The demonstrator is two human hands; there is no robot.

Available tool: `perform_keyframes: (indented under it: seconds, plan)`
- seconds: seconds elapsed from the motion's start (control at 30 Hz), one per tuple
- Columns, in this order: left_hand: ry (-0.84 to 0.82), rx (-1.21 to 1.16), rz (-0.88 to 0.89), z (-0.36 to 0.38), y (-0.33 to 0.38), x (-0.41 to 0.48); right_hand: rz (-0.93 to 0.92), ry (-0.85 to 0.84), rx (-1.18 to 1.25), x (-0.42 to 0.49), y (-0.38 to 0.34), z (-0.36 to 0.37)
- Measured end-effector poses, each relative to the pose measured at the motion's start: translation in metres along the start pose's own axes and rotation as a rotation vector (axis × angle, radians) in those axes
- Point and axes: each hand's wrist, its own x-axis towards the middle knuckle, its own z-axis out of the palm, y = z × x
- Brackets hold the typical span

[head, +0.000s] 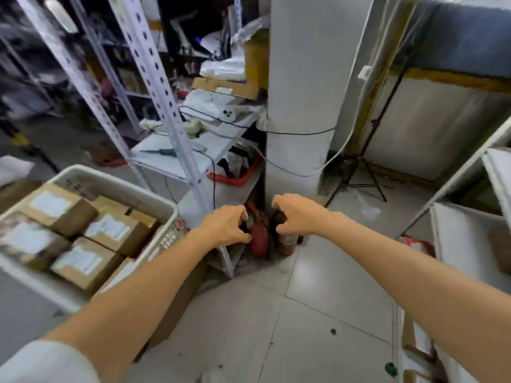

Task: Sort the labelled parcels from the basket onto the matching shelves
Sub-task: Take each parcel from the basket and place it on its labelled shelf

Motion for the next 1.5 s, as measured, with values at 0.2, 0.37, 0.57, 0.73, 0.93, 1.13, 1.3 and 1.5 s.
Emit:
perform_keyframes:
  seconds: [0.2,0.37,0.57,0.73,0.93,1.13,1.3,1.5]
  plan:
    - [0.047,-0.136,-0.251,-0.011,-0.102,-0.032,-0.203,-0.096,-0.035,0.084,-0.083,-0.003]
    - [0.065,-0.158,-0.366,-0.010,-0.168,-0.045,-0.270,-0.154,-0.011,0.141,-0.128,0.006]
    - [0.083,-0.242,-0.494,-0.008,-0.251,-0.063,-0.335,-0.228,-0.017,0.211,-0.185,0.022]
    - [0.110,-0.378,-0.656,-0.007,-0.306,-0.078,-0.454,-0.318,-0.078,0.267,-0.228,0.045]
    - [0.174,-0.526,-0.881,-0.001,-0.357,-0.093,-0.635,-0.408,-0.177,0.351,-0.275,0.071]
    - [0.246,-0.619,-1.104,0.017,-0.391,-0.107,-0.731,-0.581,-0.221,0.404,-0.313,0.116]
    - [0.193,-0.724,-1.188,0.059,-0.396,-0.108,-0.791,-0.733,-0.302,0.414,-0.327,0.174]
    - [0.260,-0.914,-1.260,0.106,-0.401,-0.111,-0.799,-0.744,-0.402,0.446,-0.340,0.267]
